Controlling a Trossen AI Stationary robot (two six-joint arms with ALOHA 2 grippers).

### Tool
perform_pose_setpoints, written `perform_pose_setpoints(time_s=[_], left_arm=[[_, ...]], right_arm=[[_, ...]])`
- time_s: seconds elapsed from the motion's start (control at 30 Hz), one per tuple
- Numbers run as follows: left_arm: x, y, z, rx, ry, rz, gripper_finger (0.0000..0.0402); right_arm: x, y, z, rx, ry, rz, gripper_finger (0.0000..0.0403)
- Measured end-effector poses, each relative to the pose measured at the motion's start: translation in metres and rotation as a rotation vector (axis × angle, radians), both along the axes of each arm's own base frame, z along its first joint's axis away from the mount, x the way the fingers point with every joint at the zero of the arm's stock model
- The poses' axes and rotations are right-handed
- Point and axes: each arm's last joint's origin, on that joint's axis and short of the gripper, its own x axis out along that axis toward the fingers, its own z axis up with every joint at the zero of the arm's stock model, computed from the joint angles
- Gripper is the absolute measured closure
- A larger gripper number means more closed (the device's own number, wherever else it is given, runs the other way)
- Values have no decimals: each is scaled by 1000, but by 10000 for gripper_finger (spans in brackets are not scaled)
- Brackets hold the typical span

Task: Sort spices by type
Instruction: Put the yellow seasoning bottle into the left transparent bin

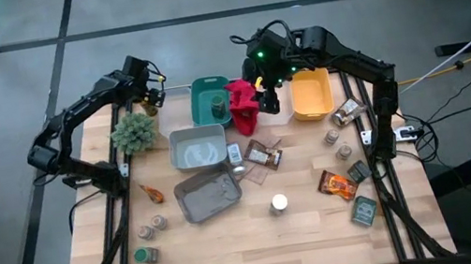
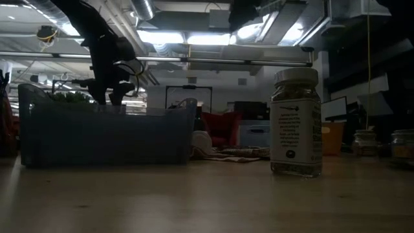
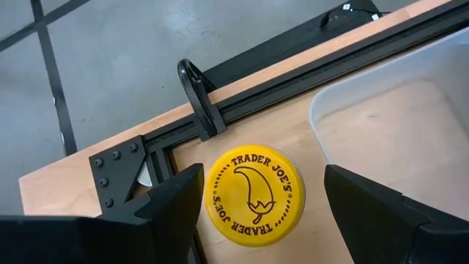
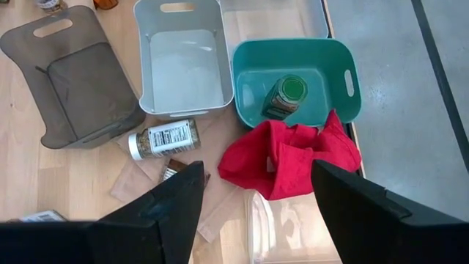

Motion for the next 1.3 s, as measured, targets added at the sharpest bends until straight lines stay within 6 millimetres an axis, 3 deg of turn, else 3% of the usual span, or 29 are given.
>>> perform_pose_setpoints(time_s=[0.53, 0.73, 0.87, 1.03, 1.3], left_arm=[[-5, 19, -38, -169, 1, 77, 145], [-6, 20, -38, -184, 12, 52, 194], [-7, 19, -38, -191, 23, 36, 195], [-6, 19, -31, -223, 23, 29, 195], [0, 26, 7, -243, -26, -27, 195]], right_arm=[[-1, 0, -1, -2, 13, 9, 152], [-1, 0, -1, -8, 14, 17, 152], [-2, 1, -1, -4, 25, 17, 152], [-6, 2, -4, 3, 72, 12, 152], [-32, 10, 16, 8, 53, -9, 152]])
